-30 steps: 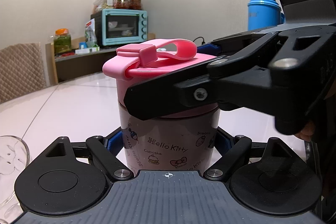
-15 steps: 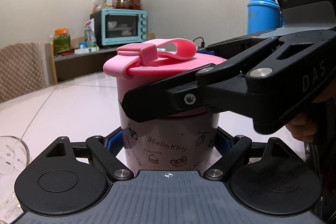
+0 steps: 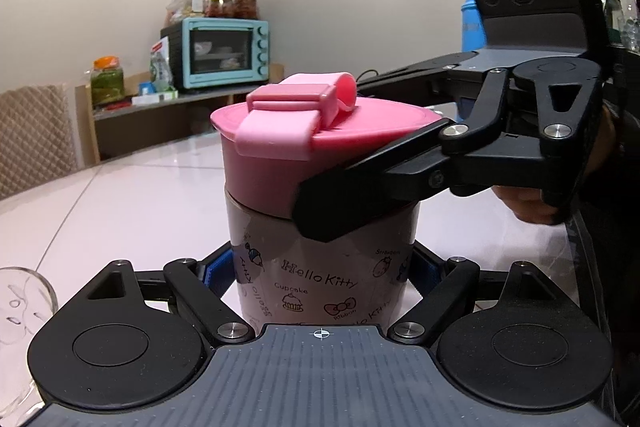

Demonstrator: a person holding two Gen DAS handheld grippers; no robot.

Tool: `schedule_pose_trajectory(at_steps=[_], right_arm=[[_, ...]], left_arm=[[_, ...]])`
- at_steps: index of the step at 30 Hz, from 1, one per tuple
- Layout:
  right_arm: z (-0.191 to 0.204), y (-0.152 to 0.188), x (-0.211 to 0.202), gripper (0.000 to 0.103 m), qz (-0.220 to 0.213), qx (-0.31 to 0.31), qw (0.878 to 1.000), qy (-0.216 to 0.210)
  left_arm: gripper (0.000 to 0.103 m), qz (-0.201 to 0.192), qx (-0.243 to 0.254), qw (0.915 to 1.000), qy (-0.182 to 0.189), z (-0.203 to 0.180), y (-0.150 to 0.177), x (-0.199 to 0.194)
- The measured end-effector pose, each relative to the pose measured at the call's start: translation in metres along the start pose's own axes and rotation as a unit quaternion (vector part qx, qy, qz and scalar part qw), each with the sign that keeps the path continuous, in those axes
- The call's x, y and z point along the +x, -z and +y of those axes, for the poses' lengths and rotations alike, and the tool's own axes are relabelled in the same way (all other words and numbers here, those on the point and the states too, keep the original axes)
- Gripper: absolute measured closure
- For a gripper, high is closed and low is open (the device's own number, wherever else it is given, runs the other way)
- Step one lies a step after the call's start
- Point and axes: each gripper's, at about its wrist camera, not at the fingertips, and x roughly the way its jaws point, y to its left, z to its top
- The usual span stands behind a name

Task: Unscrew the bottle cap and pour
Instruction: 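Twist the pink cap with the right gripper to unscrew it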

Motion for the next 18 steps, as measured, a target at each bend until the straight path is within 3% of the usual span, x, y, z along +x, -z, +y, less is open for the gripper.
schedule_pose_trajectory(at_steps=[6, 11, 18], right_arm=[[-0.018, -0.002, -0.002, 0.018, -0.001, -0.036, 0.996, -0.082], [-0.032, -0.01, 0.001, 0.018, 0.009, -0.065, 0.985, -0.158], [-0.037, -0.014, 0.005, 0.017, 0.014, -0.08, 0.978, -0.192]], left_arm=[[0.014, 0.0, 0.003, 1.0, 0.0, -0.005, 0.002, 0.002], [0.014, -0.001, 0.002, 1.0, 0.0, -0.008, 0.004, 0.0], [0.013, -0.001, 0.002, 1.0, -0.001, -0.011, 0.007, -0.002]])
